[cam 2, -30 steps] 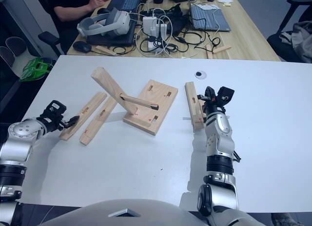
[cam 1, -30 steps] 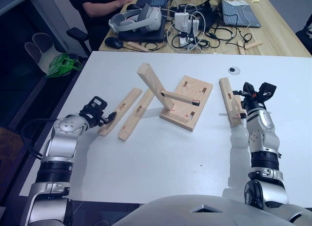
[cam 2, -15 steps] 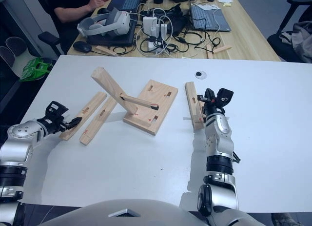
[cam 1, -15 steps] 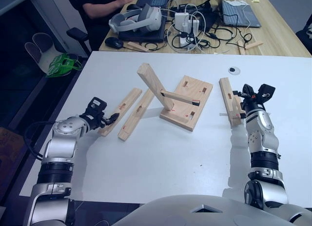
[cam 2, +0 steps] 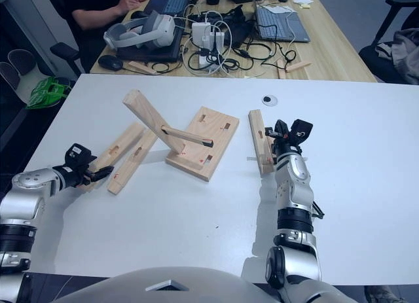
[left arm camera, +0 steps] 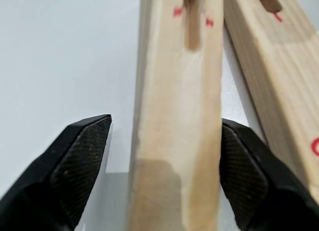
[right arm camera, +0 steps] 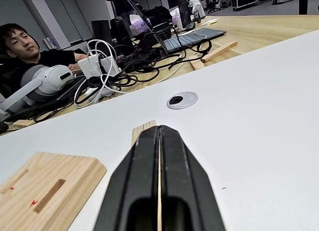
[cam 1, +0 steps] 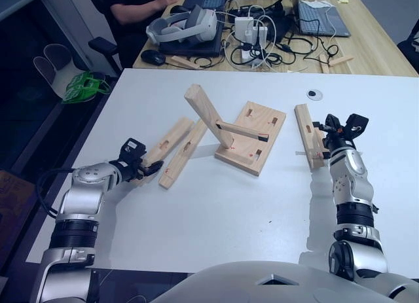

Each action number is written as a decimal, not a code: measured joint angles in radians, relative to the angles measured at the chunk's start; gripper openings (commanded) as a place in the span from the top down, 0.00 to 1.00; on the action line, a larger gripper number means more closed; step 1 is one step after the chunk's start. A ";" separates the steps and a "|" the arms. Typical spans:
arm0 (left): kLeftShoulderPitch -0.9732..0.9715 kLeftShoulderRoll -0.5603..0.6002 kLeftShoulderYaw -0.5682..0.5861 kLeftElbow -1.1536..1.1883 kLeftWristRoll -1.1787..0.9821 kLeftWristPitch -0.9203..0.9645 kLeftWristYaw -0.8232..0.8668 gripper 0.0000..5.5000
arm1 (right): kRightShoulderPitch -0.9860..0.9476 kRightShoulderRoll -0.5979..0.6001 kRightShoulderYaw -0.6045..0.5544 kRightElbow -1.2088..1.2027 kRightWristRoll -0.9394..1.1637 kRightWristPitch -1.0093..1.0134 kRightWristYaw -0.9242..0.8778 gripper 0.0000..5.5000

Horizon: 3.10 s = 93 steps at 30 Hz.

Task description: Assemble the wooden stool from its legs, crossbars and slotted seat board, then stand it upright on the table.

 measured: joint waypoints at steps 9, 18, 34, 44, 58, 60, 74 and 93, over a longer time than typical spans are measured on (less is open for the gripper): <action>0.008 0.000 -0.002 -0.013 -0.008 0.008 0.000 0.37 | 0.000 0.000 0.000 0.000 0.000 0.000 0.000 1.00; 0.006 0.040 -0.041 -0.030 0.005 0.029 -0.032 0.52 | -0.003 0.000 -0.001 0.007 0.000 -0.003 0.000 1.00; -0.064 -0.074 0.027 0.045 0.002 -0.148 0.162 0.63 | -0.040 -0.005 0.006 0.041 0.000 -0.034 0.008 1.00; -0.213 -0.199 0.151 -0.021 -0.009 -0.459 0.373 0.63 | -0.231 -0.103 -0.018 -0.285 0.176 0.266 0.023 1.00; -0.582 -0.200 -0.046 -0.123 -0.026 -0.635 0.098 0.63 | -0.424 0.043 0.009 -0.629 0.669 0.574 -0.059 0.63; -0.589 -0.202 -0.068 -0.109 -0.032 -0.662 0.048 0.63 | -0.424 0.051 0.007 -0.636 0.701 0.575 -0.073 0.63; -0.508 -0.203 -0.090 -0.157 -0.081 -0.714 -0.072 0.63 | -0.336 0.001 0.007 -0.692 0.791 0.570 -0.058 0.48; -0.487 -0.213 -0.119 -0.206 -0.096 -0.706 -0.108 0.63 | -0.306 -0.028 0.019 -0.714 0.962 0.577 -0.072 0.72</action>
